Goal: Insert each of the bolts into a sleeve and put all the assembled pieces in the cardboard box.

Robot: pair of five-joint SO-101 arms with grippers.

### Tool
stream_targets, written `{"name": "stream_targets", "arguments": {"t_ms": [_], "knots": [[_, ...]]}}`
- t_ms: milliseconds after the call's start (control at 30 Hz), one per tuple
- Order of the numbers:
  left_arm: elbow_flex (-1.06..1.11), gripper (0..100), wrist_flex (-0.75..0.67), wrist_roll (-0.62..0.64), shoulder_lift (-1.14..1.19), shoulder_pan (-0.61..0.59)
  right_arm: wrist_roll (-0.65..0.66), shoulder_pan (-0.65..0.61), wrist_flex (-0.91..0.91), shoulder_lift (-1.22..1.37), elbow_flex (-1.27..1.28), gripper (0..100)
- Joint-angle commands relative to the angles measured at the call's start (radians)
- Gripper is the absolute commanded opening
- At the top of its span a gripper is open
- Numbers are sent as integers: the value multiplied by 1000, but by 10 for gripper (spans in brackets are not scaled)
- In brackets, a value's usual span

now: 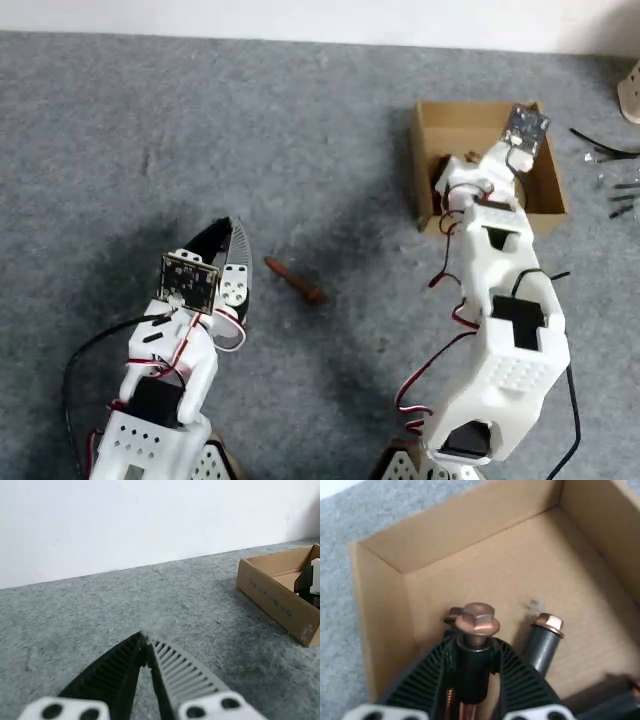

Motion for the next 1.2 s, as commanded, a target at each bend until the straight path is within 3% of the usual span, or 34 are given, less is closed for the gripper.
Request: {"name": "stream_targets", "arguments": {"t_ms": [0, 100, 300, 433, 633, 767, 933, 1100, 1167], "knots": [[25, 7, 6, -5, -5, 1, 12, 13, 8, -13, -48, 7], [25, 7, 6, -5, -5, 1, 14, 12, 82, -18, -54, 23], [25, 7, 6, -5, -5, 1, 14, 10, 179, -19, -56, 184], [25, 7, 6, -5, -5, 1, 14, 27, 180, -39, -54, 191], [25, 7, 6, -5, -12, -8, 6, 28, 188, -265, 51, 191], [24, 7, 2, -5, -16, -54, 6, -61, 131, -478, 248, 191], [-7, 7, -6, 2, -16, -209, 14, -232, 38, -722, 496, 191], [-4, 7, -6, -2, -16, -217, 25, -449, 30, -857, 656, 191], [-5, 7, -9, -3, -16, -223, 104, -527, 30, -865, 688, 191]]}}
